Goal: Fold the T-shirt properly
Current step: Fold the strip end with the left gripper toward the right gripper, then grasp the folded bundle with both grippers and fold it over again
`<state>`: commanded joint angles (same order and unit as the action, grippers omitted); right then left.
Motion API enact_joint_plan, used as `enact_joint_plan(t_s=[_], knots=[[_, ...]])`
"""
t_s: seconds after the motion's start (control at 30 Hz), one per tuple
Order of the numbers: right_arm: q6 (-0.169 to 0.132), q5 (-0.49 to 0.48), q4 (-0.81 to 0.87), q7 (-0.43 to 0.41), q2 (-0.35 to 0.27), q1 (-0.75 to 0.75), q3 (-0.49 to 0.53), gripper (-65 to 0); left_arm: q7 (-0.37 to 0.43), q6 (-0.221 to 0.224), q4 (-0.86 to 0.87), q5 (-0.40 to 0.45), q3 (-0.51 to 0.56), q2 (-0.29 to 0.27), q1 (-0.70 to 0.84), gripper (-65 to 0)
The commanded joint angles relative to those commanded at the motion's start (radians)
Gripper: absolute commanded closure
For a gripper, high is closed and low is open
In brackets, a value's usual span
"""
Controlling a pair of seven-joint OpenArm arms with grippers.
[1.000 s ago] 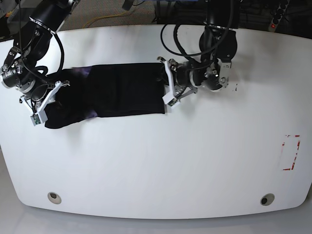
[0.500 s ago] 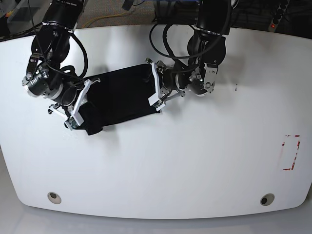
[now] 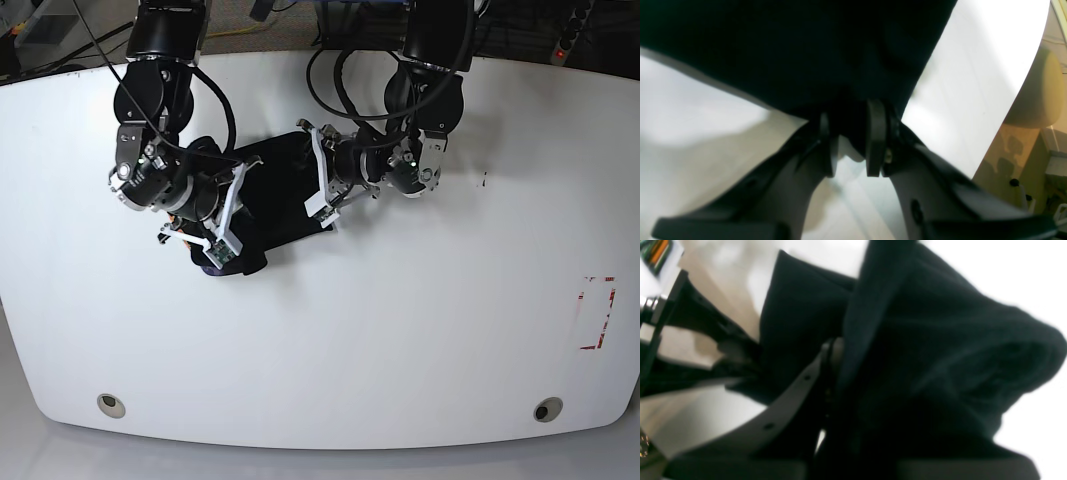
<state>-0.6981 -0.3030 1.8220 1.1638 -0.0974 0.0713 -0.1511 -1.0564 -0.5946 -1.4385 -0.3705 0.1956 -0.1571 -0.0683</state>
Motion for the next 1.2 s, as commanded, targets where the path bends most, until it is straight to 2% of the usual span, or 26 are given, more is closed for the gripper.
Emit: enact_joint_plan(t_s=[0.1, 0.13, 0.23, 0.27, 0.33, 0.5, 0.77, 0.9, 1.03, 1.1, 1.2], knots=[[0.000, 0.023, -0.029, -0.034, 0.020, 0.008, 0.000, -31.7, 0.000, 0.000, 0.000, 0.000, 0.000, 0.000, 0.000, -17.9], [0.000, 0.025, -0.034, -0.037, 0.023, 0.009, 0.000, -39.8, 0.000, 0.000, 0.000, 0.000, 0.000, 0.000, 0.000, -20.7], [0.000, 0.026, -0.015, -0.040, 0.026, 0.011, 0.002, -56.0, 0.000, 0.000, -0.002, -0.002, -0.002, 0.000, 0.000, -23.9], [0.000, 0.028, -0.002, -0.040, 0.026, 0.009, 0.002, -60.1, 0.000, 0.000, -0.003, -0.002, -0.002, 0.000, 0.000, -23.9], [0.000, 0.026, 0.021, -0.040, 0.025, 0.005, 0.002, -63.4, 0.002, 0.000, -0.018, -0.002, -0.002, 0.000, 0.000, -23.9], [0.000, 0.020, 0.115, -0.037, 0.025, -0.012, 0.002, -63.4, 0.005, 0.000, -0.092, -0.002, -0.021, 0.000, 0.000, -23.9], [0.000, 0.020, 0.157, -0.037, 0.018, -0.028, -0.005, -63.4, 0.003, -0.002, -0.244, -0.002, -0.150, 0.007, 0.005, -23.9], [0.000, 0.020, 0.157, -0.041, -0.012, -0.049, -0.014, -63.4, 0.003, -0.002, -0.292, -0.002, -0.210, 0.093, 0.006, -23.9], [0.000, 0.028, 0.143, -0.043, -0.018, -0.055, -0.040, -62.3, 0.003, -0.002, -0.288, 0.005, -0.219, 0.219, 0.005, -23.9], [0.000, 0.028, 0.110, -0.044, -0.020, -0.052, -0.038, -57.7, 0.003, -0.002, -0.288, 0.005, -0.219, 0.274, 0.005, -23.9], [0.000, 0.028, 0.049, -0.054, -0.021, -0.043, -0.040, -46.5, 0.003, -0.002, -0.287, 0.006, -0.218, 0.337, 0.005, -23.9]])
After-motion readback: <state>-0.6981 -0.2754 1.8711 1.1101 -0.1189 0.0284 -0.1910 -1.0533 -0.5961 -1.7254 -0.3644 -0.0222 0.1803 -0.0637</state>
